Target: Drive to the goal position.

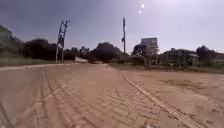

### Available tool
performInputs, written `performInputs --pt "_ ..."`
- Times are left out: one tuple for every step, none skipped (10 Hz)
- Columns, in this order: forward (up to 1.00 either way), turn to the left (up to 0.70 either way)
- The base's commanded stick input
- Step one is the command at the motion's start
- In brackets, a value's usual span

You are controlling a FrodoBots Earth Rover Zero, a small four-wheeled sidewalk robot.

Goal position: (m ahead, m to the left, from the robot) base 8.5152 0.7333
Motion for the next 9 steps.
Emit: performInputs --pt "0.3 0.0" --pt "0.3 0.0" --pt "0.3 0.0" --pt "0.3 0.0" --pt "0.3 0.0" --pt "0.3 0.0" --pt "0.3 0.0" --pt "0.3 0.0" --pt "0.3 0.0"
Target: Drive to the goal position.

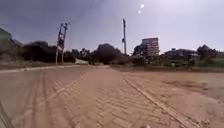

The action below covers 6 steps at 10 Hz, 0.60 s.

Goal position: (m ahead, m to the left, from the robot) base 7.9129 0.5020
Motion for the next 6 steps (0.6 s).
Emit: performInputs --pt "0.3 0.0" --pt "0.3 0.0" --pt "0.3 0.0" --pt "0.3 0.0" --pt "0.3 0.0" --pt "0.3 0.0"
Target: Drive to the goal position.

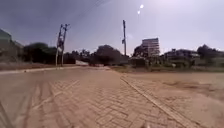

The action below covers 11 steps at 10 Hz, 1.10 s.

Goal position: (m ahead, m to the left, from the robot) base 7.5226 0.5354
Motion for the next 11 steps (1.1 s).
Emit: performInputs --pt "0.3 0.0" --pt "0.3 0.0" --pt "0.3 0.0" --pt "0.3 0.0" --pt "0.3 0.0" --pt "0.3 0.0" --pt "0.3 0.0" --pt "0.3 0.0" --pt "0.3 0.0" --pt "0.3 0.0" --pt "0.3 0.0"
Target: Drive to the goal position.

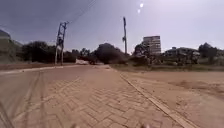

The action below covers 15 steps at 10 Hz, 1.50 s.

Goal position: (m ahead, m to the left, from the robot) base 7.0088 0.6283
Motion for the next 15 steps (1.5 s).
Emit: performInputs --pt "0.3 0.0" --pt "0.3 0.0" --pt "0.3 0.0" --pt "0.3 0.0" --pt "0.3 0.0" --pt "0.3 0.0" --pt "0.3 0.0" --pt "0.3 0.0" --pt "0.3 0.0" --pt "0.3 0.0" --pt "0.3 0.0" --pt "0.3 0.0" --pt "0.3 0.0" --pt "0.3 0.0" --pt "0.3 0.0"
